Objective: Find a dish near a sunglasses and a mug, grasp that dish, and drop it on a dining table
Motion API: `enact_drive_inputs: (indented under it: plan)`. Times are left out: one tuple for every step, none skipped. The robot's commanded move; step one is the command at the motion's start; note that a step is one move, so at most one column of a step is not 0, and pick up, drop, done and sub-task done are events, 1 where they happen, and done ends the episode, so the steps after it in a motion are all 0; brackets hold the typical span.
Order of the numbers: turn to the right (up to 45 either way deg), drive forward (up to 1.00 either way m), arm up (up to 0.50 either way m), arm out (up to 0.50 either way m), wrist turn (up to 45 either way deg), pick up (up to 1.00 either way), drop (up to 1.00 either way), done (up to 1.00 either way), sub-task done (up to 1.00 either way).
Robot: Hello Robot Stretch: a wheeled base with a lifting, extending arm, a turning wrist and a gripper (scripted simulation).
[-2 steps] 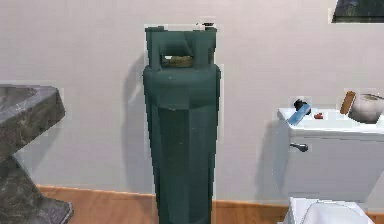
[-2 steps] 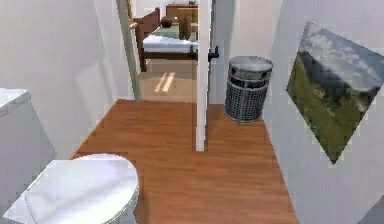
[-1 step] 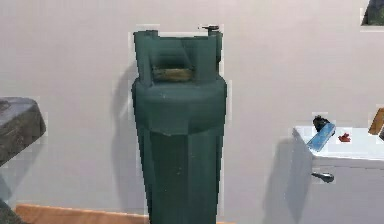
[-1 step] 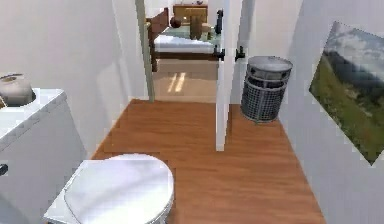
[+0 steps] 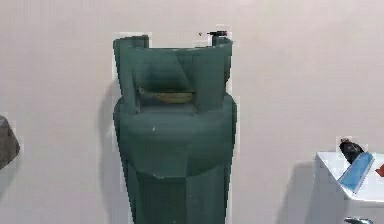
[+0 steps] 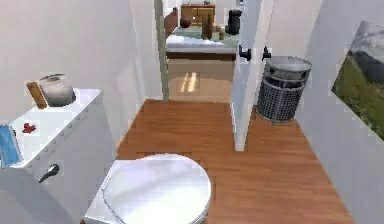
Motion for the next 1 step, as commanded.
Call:
enact_drive_inputs:
  plan:
    - [-45.0,0.0,0.0,0.0,0.0,0.0,0.0,0.0,0.0]
